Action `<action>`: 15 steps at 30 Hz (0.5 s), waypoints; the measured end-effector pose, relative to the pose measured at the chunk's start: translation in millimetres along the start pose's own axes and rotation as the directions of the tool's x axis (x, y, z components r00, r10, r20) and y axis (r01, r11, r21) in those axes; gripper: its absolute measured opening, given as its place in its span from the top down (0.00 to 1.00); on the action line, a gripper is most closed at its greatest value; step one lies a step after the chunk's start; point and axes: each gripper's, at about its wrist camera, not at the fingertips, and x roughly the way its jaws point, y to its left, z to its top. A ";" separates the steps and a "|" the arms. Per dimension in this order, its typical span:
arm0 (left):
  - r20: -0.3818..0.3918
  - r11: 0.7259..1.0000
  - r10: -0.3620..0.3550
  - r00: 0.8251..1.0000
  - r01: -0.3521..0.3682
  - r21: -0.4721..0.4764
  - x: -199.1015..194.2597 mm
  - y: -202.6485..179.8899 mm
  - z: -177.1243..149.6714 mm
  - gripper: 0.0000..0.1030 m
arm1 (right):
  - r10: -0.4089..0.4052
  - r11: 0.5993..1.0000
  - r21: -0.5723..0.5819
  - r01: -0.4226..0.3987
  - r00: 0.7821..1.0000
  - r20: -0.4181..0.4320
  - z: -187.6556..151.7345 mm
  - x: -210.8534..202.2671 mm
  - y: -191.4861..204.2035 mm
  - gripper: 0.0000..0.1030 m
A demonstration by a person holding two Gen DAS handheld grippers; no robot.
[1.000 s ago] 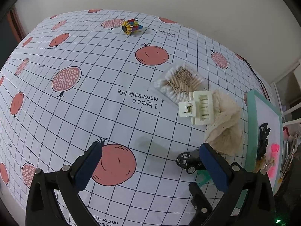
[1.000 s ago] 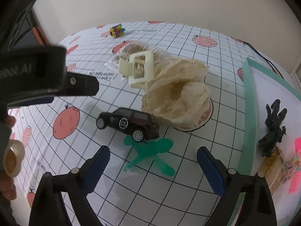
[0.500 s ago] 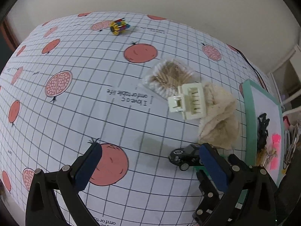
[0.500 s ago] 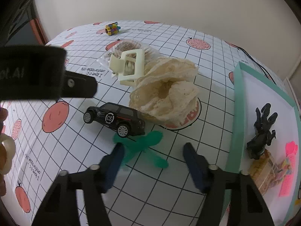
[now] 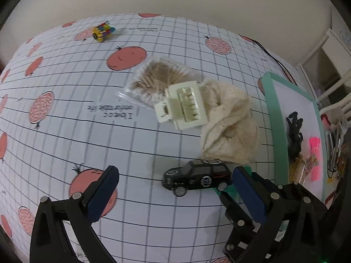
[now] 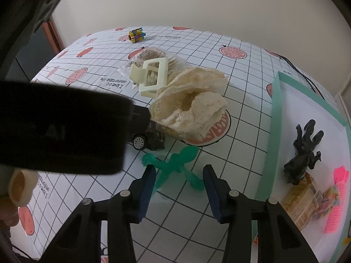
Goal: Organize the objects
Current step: 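Grasp the black toy car with the left tool while the right tool grasps the green figure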
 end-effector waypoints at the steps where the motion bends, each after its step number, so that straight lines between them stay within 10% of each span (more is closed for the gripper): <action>1: -0.004 1.000 -0.006 1.000 0.006 0.005 1.4 -1.9 -0.3 0.00 | 0.002 1.000 0.001 -0.002 1.000 -0.001 -0.3 -0.3 -0.8 0.54; 15: -0.054 1.000 0.013 0.998 -0.012 0.027 19.8 -9.9 -2.3 0.00 | 0.018 1.000 0.013 -0.018 1.000 0.003 0.6 -2.7 -3.2 0.54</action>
